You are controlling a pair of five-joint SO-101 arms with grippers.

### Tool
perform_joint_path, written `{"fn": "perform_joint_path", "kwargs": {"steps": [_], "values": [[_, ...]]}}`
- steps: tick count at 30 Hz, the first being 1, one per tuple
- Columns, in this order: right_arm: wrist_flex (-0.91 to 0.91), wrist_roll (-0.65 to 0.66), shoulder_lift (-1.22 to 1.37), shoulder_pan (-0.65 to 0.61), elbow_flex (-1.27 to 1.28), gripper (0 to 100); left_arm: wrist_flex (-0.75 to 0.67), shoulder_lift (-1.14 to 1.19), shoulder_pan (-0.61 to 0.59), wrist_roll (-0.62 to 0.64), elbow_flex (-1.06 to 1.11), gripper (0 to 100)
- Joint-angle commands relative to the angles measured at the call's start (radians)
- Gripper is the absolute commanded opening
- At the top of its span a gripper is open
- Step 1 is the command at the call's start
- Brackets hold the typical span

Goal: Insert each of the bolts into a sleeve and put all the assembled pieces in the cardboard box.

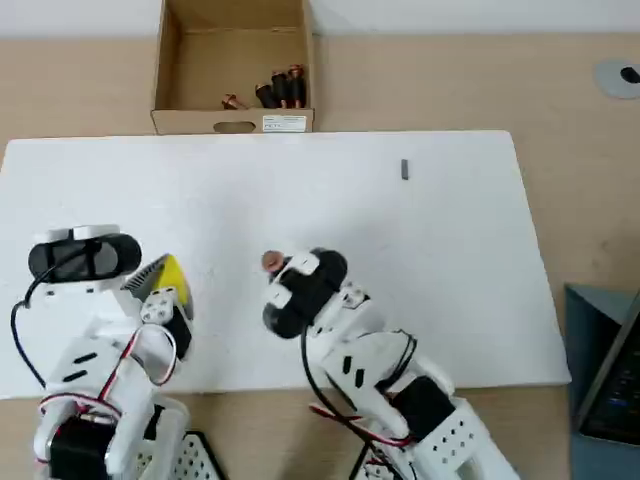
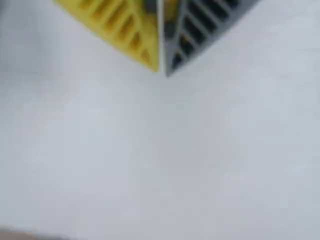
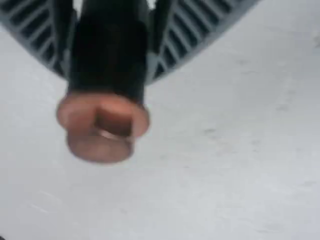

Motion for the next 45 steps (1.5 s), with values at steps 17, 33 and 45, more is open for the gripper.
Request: {"fn": "perform_joint_path", "kwargs": {"steps": [17,33,45], "values": [[0.037,-0.095,0.114,0.240,-0.274,0.9,-0.345,0.001,-0.152,-0.235,0.486,0],[-0.163,-0.095,0.829,0.308,-0.809,0.9,-0.334,0.005,-0.157,-0.233,0.502,0],[-0.410,-0.087,1.385,0.329,-1.188,0.9,-0.334,0.002,-0.160,-0.227,0.502,0]]}}
